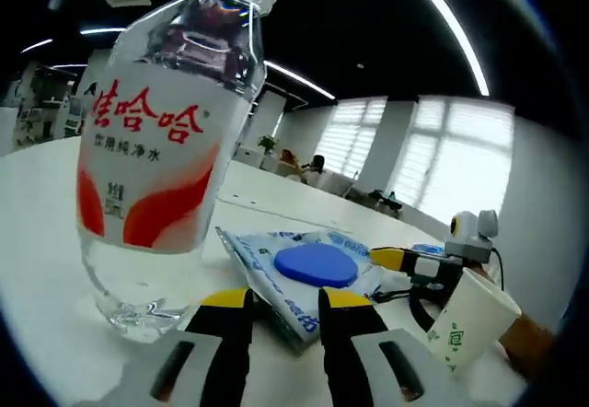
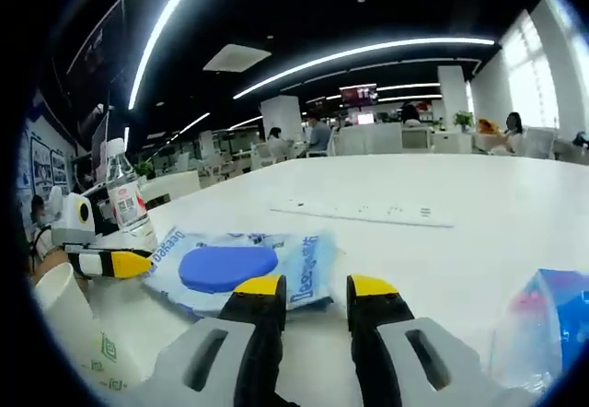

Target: Arrange the tabletop items into an orderly group along one side of the table until the central work area is clear of visible clutter.

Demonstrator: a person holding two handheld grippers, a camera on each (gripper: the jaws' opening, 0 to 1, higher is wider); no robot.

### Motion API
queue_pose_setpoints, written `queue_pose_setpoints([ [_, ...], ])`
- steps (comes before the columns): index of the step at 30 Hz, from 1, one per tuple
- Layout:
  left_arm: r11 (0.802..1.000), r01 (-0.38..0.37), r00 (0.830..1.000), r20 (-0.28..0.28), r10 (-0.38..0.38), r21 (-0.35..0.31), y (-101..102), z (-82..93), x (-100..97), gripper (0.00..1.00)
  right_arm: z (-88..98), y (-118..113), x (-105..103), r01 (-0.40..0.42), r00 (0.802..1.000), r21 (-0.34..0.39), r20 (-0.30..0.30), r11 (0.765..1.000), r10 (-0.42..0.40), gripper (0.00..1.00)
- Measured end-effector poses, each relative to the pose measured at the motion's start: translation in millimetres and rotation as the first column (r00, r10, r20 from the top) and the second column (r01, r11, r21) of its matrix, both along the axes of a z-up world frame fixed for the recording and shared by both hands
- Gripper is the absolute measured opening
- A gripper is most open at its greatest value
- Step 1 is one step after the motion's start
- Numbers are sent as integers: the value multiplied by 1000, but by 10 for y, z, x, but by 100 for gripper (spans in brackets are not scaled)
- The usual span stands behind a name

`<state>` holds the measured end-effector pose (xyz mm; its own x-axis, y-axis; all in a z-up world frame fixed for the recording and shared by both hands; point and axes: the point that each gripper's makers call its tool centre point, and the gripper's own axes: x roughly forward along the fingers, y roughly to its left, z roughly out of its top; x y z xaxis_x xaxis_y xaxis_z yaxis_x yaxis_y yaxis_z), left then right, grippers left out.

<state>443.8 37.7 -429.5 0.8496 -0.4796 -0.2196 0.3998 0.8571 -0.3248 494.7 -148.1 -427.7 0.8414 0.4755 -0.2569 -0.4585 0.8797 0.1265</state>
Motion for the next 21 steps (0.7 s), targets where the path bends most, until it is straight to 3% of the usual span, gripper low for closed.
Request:
queue_pose_setpoints([
  [3,1000,0,1000,20,0,26,3,-15,40,27,-14,20,-18,0,1000,19,-12,1000,0,13],
  [4,999,-4,999,47,2,43,17,-15,80,25,10,6,-36,14,1000,4,3,1000,-14,11],
  [7,1000,-3,999,52,2,21,22,8,101,15,31,-15,-53,16,1000,-41,23,999,-15,3],
  [13,1000,-2,997,73,0,23,29,37,111,7,43,-31,-125,13,999,-62,33,998,-11,2],
  [21,999,15,991,132,-21,45,-96,163,-127,1,160,-25,-232,7,996,-133,84,991,4,1],
])
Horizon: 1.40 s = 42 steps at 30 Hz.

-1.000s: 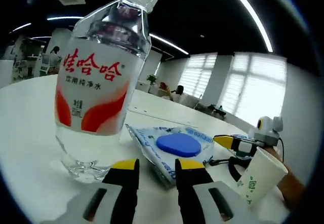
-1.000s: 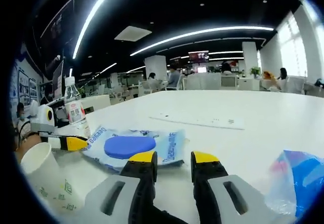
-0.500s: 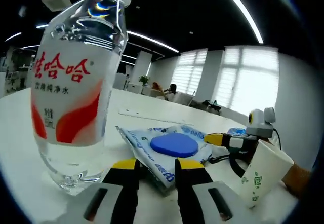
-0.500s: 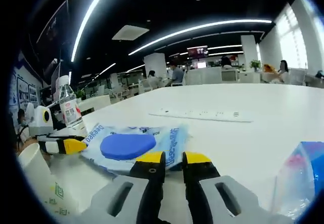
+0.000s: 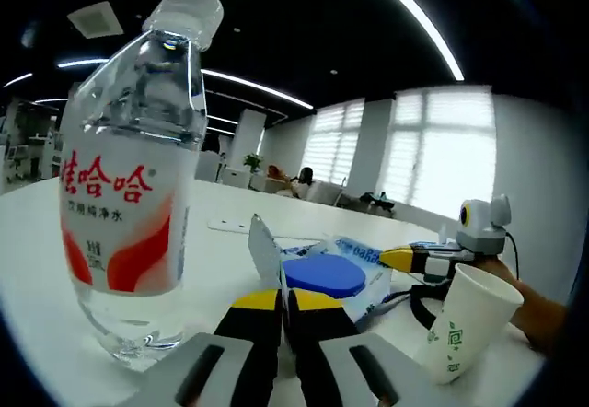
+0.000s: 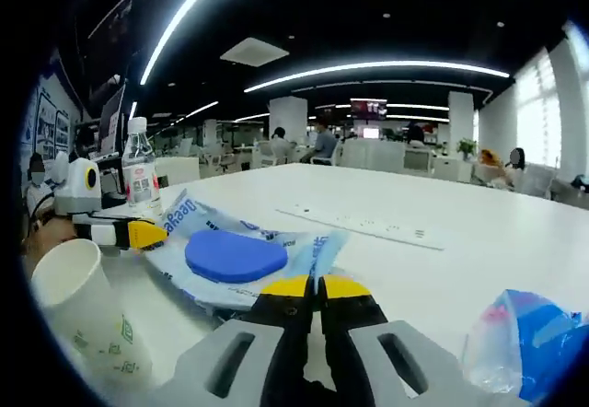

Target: Arrange the tabletop items into an orderly group along one side of the table until the central work area is clear of visible clutter.

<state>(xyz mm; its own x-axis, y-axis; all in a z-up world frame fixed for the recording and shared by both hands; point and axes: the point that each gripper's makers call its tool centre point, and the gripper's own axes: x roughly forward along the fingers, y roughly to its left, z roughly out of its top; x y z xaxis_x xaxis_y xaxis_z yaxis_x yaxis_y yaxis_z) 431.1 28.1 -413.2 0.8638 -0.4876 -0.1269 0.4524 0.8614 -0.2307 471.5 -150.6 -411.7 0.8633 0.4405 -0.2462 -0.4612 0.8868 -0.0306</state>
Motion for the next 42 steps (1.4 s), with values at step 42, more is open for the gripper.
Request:
queue_pose_setpoints([
  [42,988,156,988,4,-156,16,-749,246,-79,1,492,-787,-591,101,987,91,115,991,-111,1],
])
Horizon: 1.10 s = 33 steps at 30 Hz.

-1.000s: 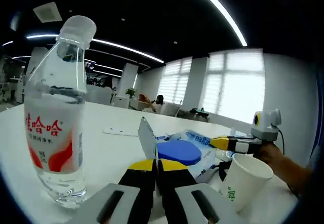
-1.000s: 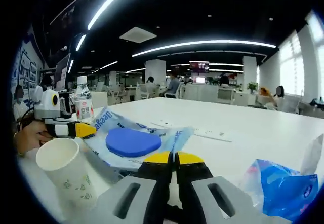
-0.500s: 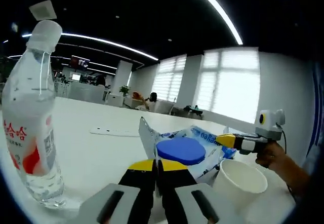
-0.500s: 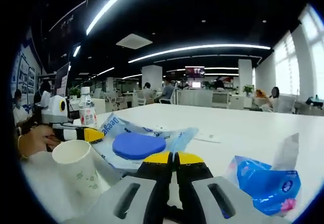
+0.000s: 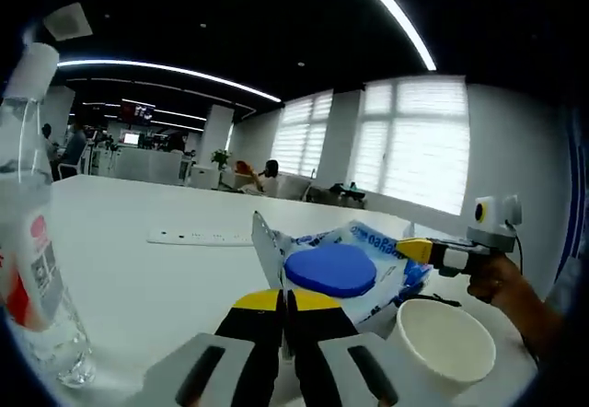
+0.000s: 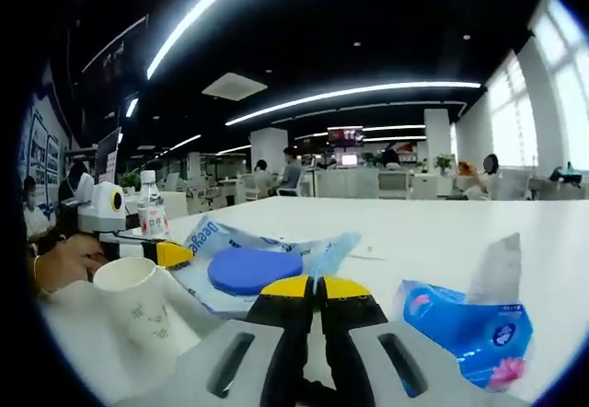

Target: Arrange the tabletop items into an orderly group along one side of the table until the central work area is clear of visible clutter.

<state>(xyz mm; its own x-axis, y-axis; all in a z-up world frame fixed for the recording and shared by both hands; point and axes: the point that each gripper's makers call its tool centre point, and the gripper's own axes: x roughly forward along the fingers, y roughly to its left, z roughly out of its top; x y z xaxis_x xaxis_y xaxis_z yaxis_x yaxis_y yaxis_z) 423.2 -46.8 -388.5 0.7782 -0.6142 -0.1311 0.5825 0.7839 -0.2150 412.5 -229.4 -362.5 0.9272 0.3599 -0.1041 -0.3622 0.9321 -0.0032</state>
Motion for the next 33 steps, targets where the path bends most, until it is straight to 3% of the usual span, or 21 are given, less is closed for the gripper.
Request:
queue_pose_setpoints([
  [6,1000,7,999,-33,-7,0,20,-146,51,1,-129,63,-24,-2,1000,-114,-29,993,-1,1],
  [12,999,19,1000,-25,-18,41,106,-194,106,1,-254,151,-20,-24,998,-146,-65,989,15,1],
  [19,999,22,999,-27,-21,25,94,-179,158,2,-333,126,-29,-14,997,-205,-77,979,-2,1],
  [33,998,41,997,-65,-39,38,38,-311,124,4,-467,55,-35,4,995,-278,-96,961,-32,2],
])
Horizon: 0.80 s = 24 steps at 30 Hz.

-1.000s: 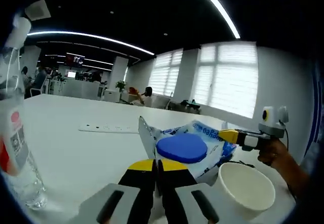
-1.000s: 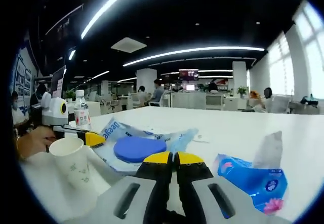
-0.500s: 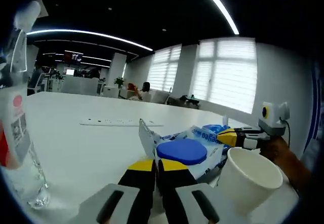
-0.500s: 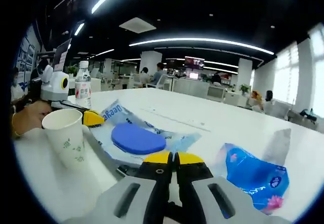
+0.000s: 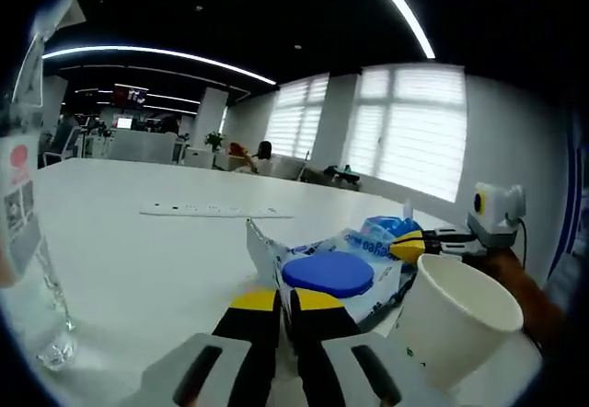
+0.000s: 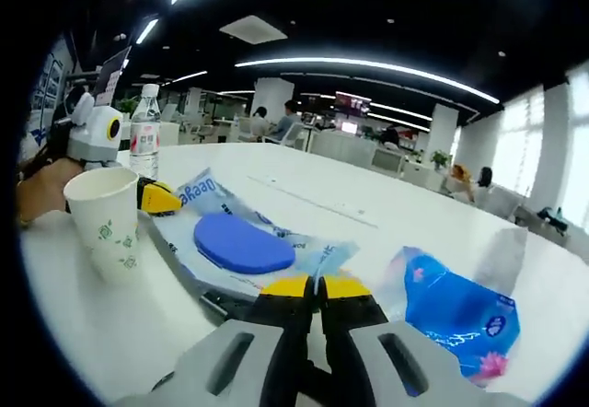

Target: Arrange the tabletop items into an orderly group along one side of the table until the central work area is clear of visible clutter.

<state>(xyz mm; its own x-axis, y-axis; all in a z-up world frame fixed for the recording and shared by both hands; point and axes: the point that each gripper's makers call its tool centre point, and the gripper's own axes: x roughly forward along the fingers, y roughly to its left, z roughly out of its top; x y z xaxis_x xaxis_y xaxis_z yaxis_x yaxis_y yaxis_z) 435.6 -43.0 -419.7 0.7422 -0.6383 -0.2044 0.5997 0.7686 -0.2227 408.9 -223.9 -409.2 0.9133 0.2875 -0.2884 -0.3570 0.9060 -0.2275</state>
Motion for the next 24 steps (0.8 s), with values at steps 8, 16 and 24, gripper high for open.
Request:
queue_pose_setpoints([
  [8,1000,3,1000,-4,-3,17,8,-27,-30,7,13,-36,-7,11,1000,-8,5,1000,-11,4],
  [16,998,-51,999,0,51,37,159,19,-1,19,98,-84,-20,17,999,-9,37,1000,-17,6],
  [24,995,-80,996,40,78,64,234,118,-2,23,137,-94,-20,20,999,2,47,1000,-20,8],
])
